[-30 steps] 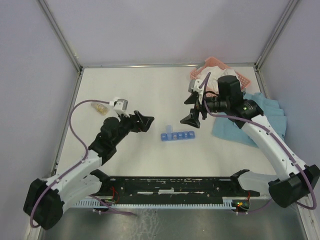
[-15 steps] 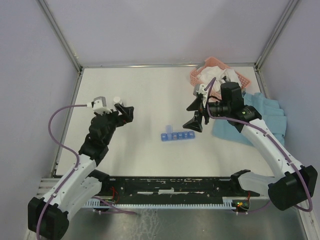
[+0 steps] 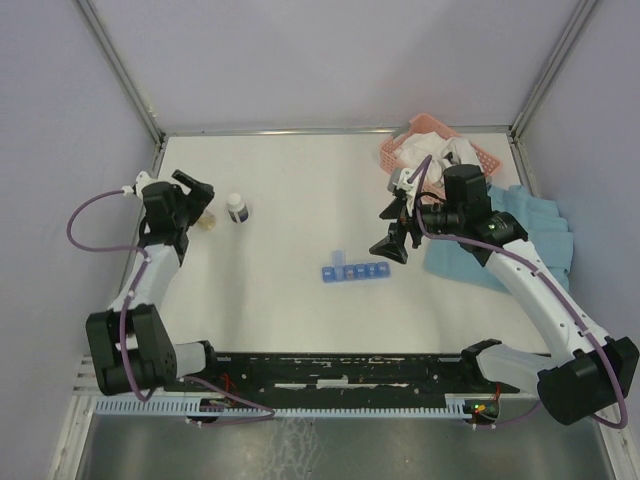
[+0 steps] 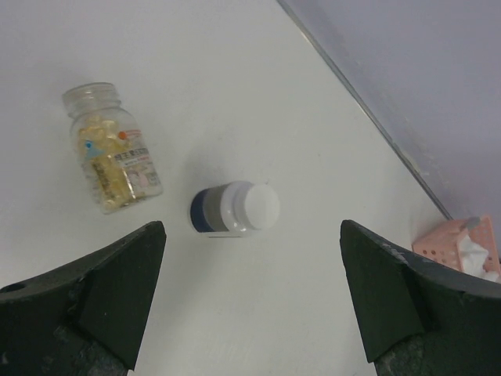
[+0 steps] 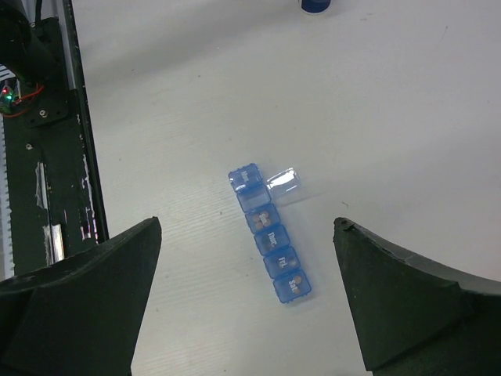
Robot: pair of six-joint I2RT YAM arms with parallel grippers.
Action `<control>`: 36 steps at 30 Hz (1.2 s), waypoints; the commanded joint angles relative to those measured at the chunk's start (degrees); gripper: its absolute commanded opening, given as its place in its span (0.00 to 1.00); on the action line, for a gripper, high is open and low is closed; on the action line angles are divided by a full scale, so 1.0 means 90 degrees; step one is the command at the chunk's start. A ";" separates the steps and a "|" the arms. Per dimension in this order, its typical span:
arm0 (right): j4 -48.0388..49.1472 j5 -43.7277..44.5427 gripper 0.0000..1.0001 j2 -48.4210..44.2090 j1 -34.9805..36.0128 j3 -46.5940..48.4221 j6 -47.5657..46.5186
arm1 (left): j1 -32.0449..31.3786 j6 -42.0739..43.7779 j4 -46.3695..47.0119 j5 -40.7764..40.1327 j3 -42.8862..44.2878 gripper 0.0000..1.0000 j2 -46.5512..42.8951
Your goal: Sort the pills into containers
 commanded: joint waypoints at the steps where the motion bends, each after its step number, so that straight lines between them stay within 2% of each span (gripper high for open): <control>1: 0.0237 0.0135 0.99 -0.0063 -0.0003 0.0080 -0.0112 | 0.0180 -0.0351 -0.1240 -0.0411 0.1376 0.95 0.1415; 3: 0.0238 0.0097 0.99 -0.0008 0.0002 0.0069 -0.0095 | 0.0180 -0.0349 -0.2852 -0.0986 0.2613 0.95 0.2267; 5: 0.0247 0.0062 0.99 0.0044 0.0004 0.0062 -0.0103 | 0.0175 -0.0207 -0.3934 -0.1490 0.3554 0.95 0.3040; 9: 0.0266 -0.0028 1.00 0.0074 -0.0004 0.0053 -0.0054 | 0.0175 0.0093 -0.4837 -0.2054 0.4502 0.98 0.3987; 18: 0.0326 -0.0029 1.00 0.0202 0.0003 0.0010 -0.0015 | 0.0178 0.0190 -0.4760 -0.1685 0.4754 0.96 0.4500; 25: 0.0309 -0.0088 1.00 0.0289 -0.0006 0.0006 -0.0024 | 0.0178 -0.0004 -0.4485 -0.1331 0.4512 0.85 0.4659; 29: 0.0306 -0.0163 1.00 0.0279 -0.0003 -0.0003 -0.0031 | 0.0178 -0.0061 -0.4301 -0.1226 0.4347 0.74 0.4689; 34: 0.0280 -0.0217 0.99 0.0280 0.0004 -0.0010 -0.0067 | 0.0178 -0.0100 -0.4234 -0.1089 0.4312 0.71 0.4763; 36: 0.0258 -0.0239 1.00 0.0279 -0.0004 -0.0004 -0.0101 | 0.0173 -0.0123 -0.4155 -0.1056 0.4246 0.66 0.4764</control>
